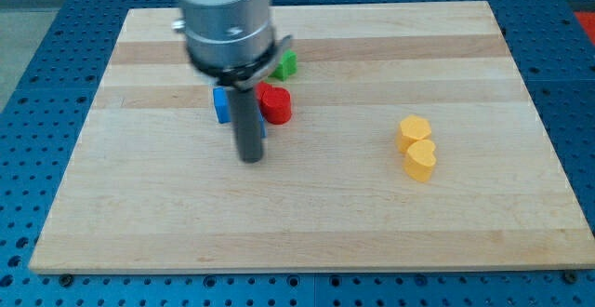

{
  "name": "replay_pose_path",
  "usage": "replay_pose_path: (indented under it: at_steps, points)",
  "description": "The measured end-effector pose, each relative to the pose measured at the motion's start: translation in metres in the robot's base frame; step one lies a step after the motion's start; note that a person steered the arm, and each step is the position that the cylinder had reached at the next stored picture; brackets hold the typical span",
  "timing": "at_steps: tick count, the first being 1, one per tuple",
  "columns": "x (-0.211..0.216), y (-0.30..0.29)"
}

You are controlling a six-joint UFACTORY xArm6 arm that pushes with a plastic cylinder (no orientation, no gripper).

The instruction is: Push the blue blocks towards the yellow blocks

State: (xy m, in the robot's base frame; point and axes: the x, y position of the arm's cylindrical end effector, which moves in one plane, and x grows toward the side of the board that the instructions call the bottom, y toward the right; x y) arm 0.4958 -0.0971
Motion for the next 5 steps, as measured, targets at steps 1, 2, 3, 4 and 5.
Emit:
replay_pose_path:
  at_steps: [1, 2, 3, 4, 5]
  points:
    - [0.009, -0.048]
    - [0.008, -0.074]
    - [0.006, -0.082]
    - [-0.009, -0.092]
    - [-0.024, -0.102]
